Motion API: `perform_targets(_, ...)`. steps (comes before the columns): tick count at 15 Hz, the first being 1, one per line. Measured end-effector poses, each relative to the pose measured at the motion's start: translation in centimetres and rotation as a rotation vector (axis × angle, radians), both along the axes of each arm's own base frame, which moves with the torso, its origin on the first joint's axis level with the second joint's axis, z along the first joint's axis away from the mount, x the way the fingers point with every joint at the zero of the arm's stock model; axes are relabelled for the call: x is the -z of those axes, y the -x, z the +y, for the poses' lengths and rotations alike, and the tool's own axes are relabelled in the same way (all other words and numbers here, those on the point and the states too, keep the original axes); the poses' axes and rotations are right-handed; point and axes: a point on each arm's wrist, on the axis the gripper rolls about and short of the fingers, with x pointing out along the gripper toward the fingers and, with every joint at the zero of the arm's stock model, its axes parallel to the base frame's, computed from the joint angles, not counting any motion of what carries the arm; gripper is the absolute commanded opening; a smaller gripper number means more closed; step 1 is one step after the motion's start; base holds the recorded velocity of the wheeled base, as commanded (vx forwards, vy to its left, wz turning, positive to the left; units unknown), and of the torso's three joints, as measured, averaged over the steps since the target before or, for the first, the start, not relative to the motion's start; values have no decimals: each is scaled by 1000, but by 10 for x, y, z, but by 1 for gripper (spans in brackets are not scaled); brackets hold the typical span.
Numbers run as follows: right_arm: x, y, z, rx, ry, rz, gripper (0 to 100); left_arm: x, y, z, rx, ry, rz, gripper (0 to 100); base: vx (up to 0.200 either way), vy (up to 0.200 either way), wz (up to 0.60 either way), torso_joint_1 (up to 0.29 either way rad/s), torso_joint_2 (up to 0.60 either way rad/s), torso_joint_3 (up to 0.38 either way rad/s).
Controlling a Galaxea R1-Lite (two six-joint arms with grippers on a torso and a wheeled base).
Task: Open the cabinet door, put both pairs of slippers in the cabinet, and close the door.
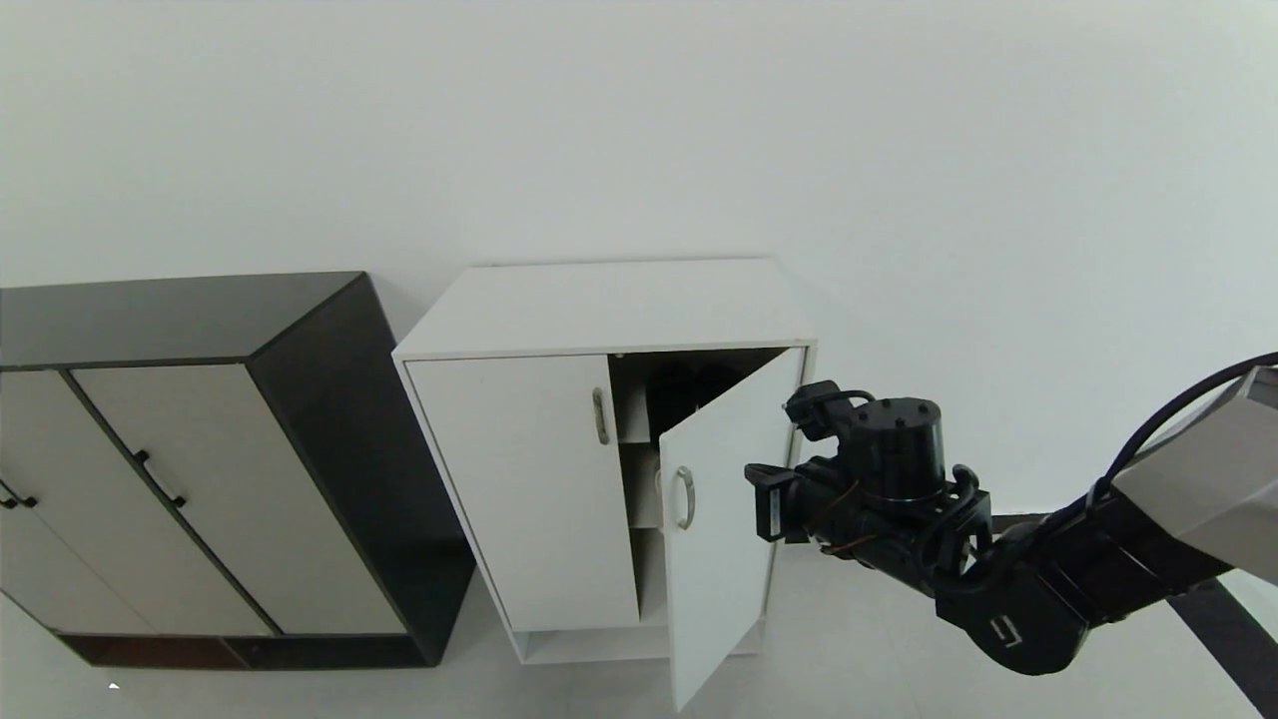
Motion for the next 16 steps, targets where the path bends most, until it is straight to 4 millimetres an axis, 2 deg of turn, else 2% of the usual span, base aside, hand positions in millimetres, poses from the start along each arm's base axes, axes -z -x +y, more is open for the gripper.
perform_targets(4, 4, -2, 0, 4, 8, 7, 0, 0, 0, 0, 0, 1, 0, 0, 200, 0, 0, 6, 2, 2)
perform_targets(10, 3, -6, 3, 5, -11, -18, 0, 0, 0, 0, 0, 2, 0, 0, 0, 0, 0, 0, 0, 0)
perform_targets(16, 7, -25, 12, 15, -20, -40, 0, 0, 0, 0, -3, 4, 0, 0, 0, 0, 0, 0, 0, 0)
